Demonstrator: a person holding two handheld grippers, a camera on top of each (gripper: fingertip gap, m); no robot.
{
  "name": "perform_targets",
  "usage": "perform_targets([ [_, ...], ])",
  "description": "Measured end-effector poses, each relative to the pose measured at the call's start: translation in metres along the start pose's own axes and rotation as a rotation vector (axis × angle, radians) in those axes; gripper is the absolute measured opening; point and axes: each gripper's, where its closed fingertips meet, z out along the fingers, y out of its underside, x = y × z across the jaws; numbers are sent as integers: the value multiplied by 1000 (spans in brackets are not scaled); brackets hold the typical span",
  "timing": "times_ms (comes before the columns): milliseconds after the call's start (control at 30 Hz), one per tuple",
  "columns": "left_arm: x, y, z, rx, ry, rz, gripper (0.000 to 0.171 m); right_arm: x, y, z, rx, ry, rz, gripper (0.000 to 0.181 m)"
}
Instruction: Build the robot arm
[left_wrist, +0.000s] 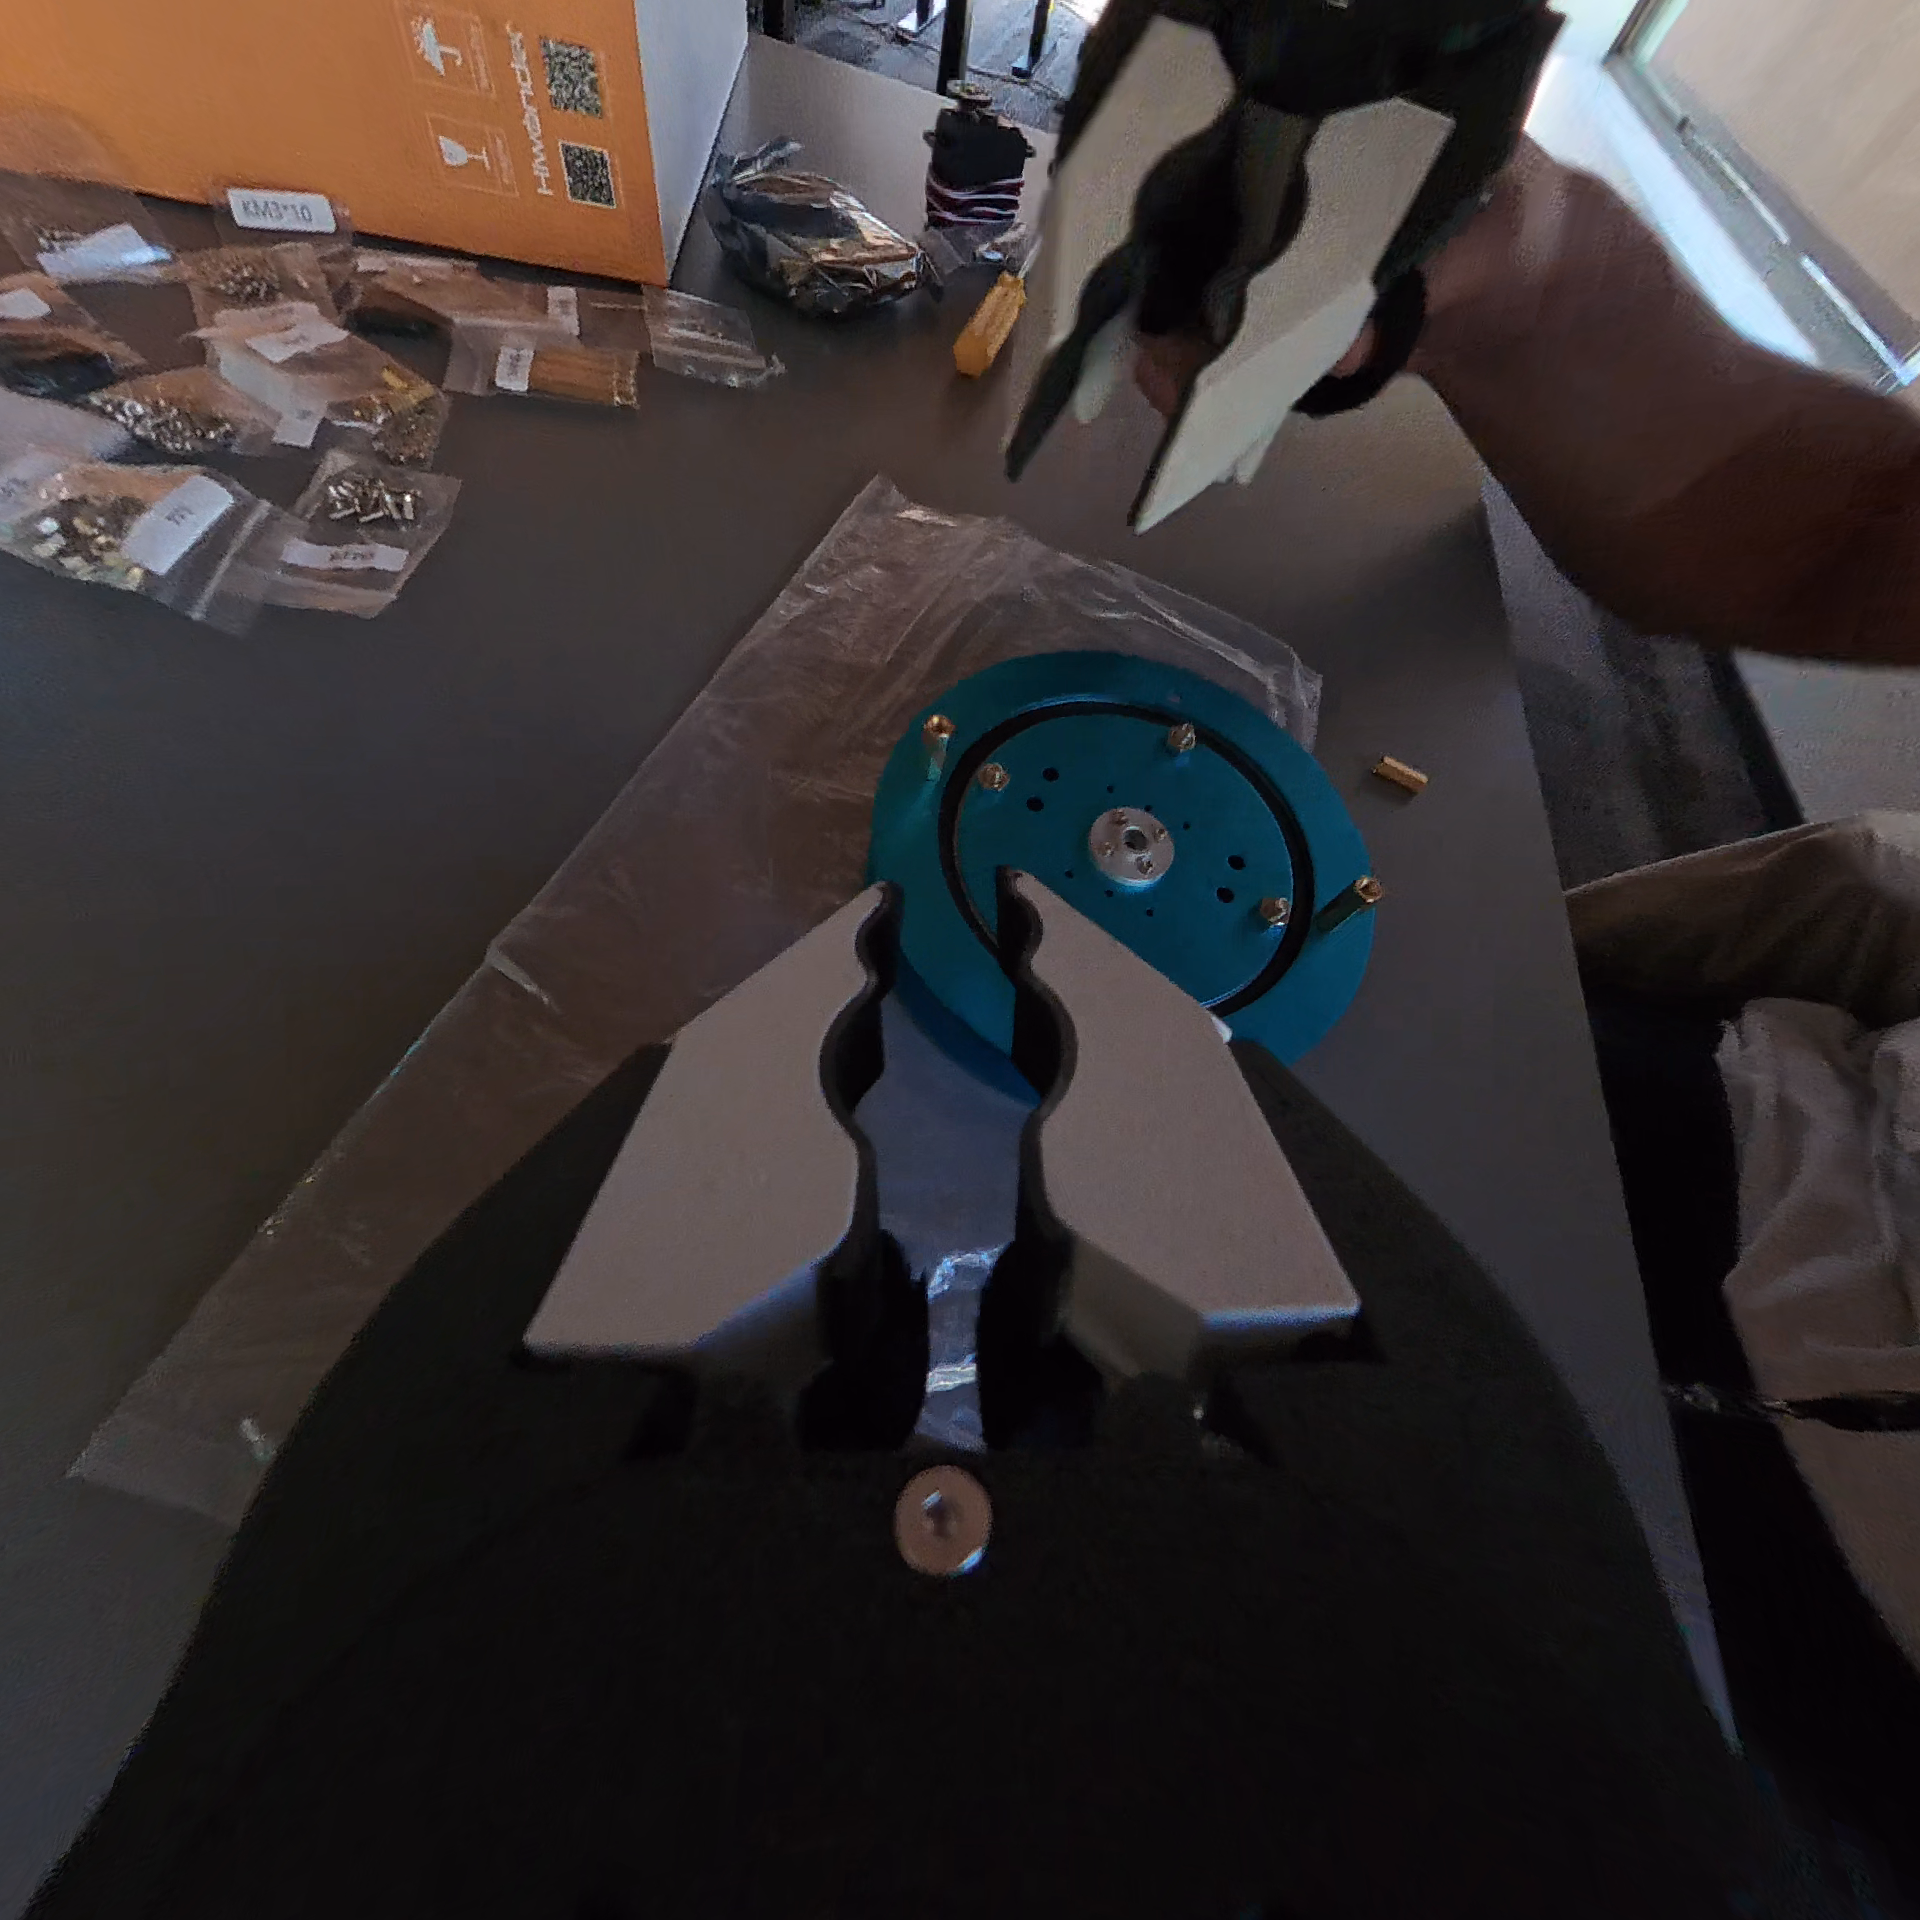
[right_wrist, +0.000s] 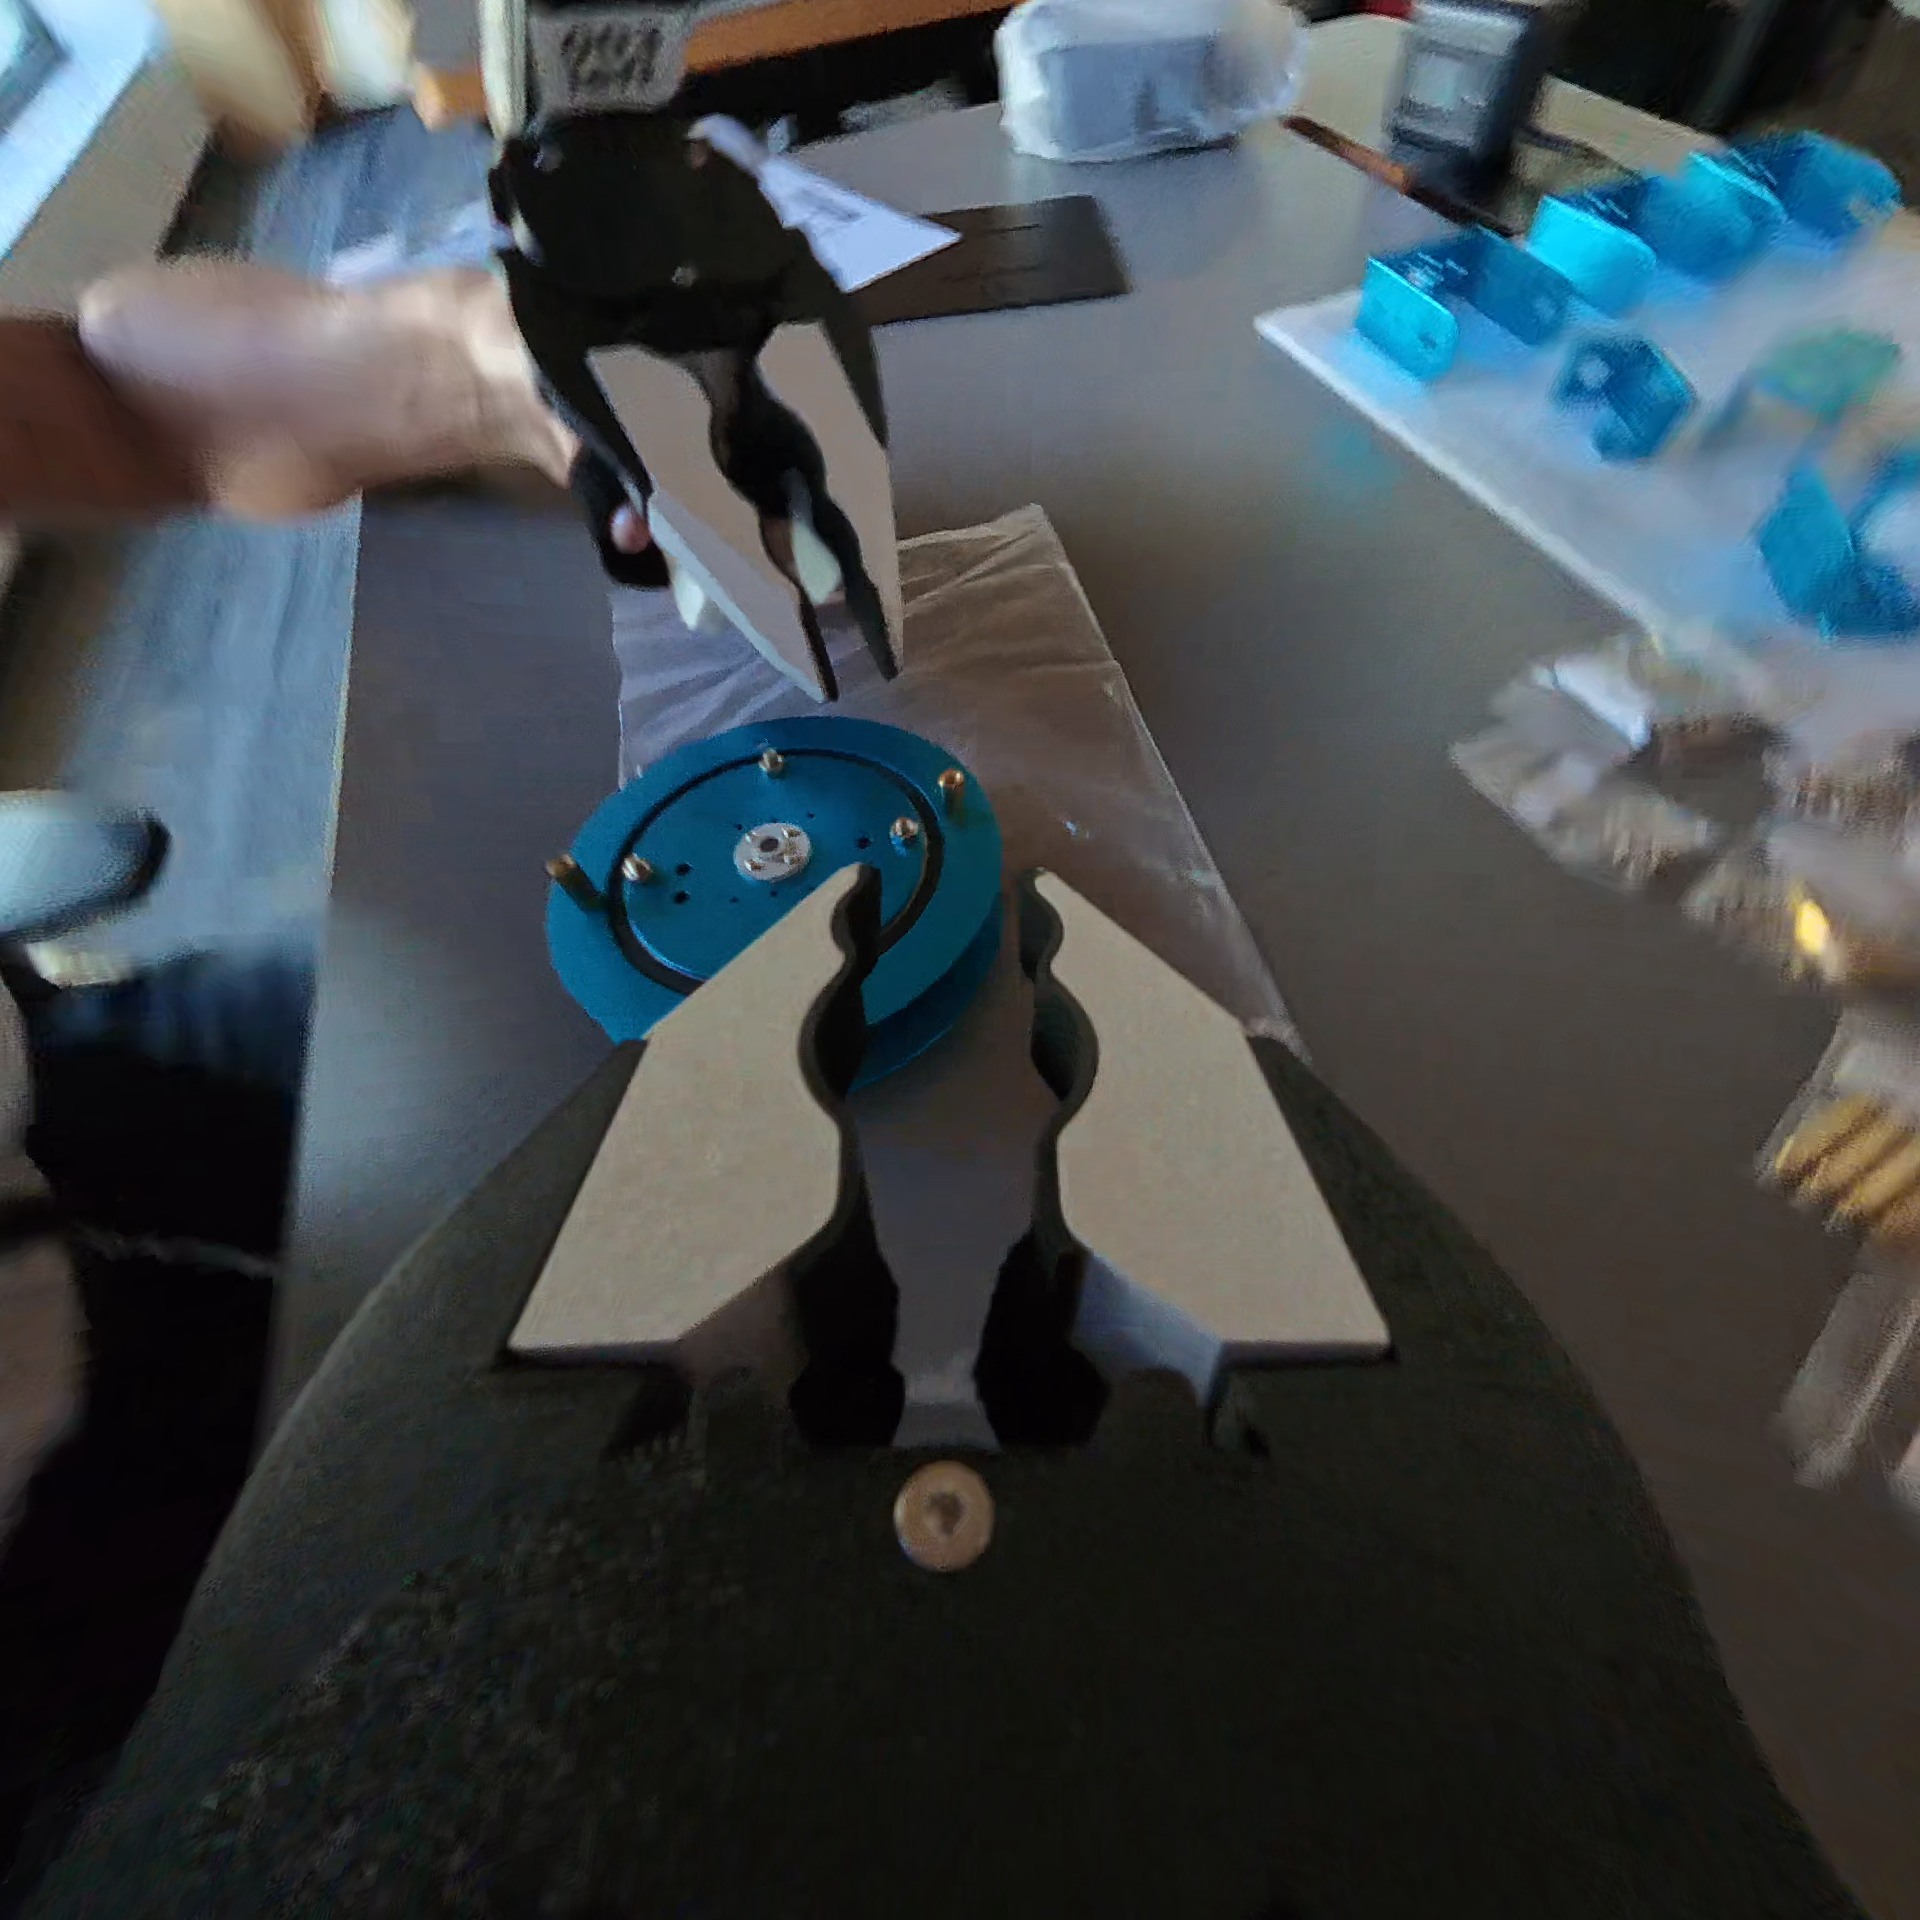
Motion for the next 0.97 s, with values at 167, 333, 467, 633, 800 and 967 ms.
perform_targets([
  [167, -6, 3, 5, -23, -128, 203, 18, 10, 22, 24, -190, -246, -330, 32],
  [333, 6, -13, 12, 16, -183, 209, 18, 5, 32, 19, -174, -405, -251, 34],
  [467, 2, -19, 10, -15, -230, 111, 18, 13, 25, 2, -37, -364, -110, 36],
  [633, -6, -26, 3, -6, -217, 35, 20, 23, 19, -21, 86, -369, 127, 35],
  [800, -18, -32, 2, -30, -241, -25, 19, 34, 22, -42, 115, -399, 207, 35],
  [967, -17, -30, 25, -99, -281, -148, 19, 41, 16, -54, 167, -441, 282, 35],
])
